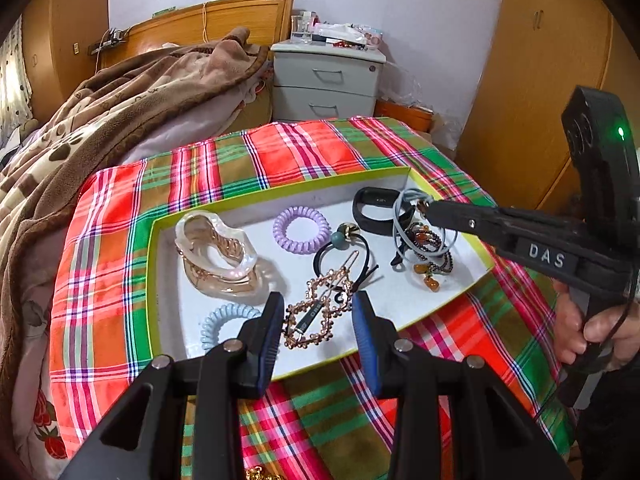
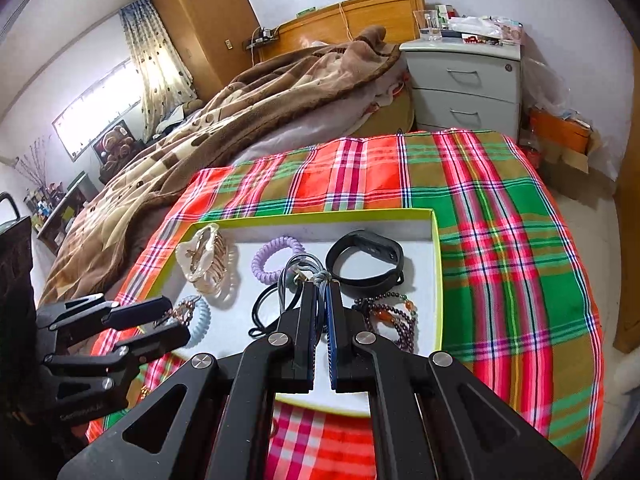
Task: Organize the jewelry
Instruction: 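Carry the grey ties and gold hair pin over the box with both tools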
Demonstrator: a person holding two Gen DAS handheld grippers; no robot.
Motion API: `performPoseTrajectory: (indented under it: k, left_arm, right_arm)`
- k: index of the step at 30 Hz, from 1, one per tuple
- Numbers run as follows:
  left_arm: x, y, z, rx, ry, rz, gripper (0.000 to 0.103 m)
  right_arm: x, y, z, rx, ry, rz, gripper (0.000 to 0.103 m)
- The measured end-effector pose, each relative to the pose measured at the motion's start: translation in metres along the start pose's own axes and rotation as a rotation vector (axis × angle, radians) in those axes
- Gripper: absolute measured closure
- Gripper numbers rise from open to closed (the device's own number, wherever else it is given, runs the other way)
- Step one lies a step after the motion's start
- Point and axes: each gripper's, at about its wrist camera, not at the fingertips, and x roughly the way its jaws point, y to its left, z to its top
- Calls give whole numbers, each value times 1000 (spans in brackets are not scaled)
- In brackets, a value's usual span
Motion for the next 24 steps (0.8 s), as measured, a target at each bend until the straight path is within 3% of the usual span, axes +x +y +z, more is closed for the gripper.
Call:
performPoseTrajectory:
  k: [17, 24]
  left_arm:
    - [25, 2, -2, -10, 46, -3, 66]
    - [37, 1, -2, -4, 70, 0, 66]
  right_arm:
    - [12, -3, -15, -15, 101, 41, 99]
    - [18, -3, -19, -36, 142, 18, 99]
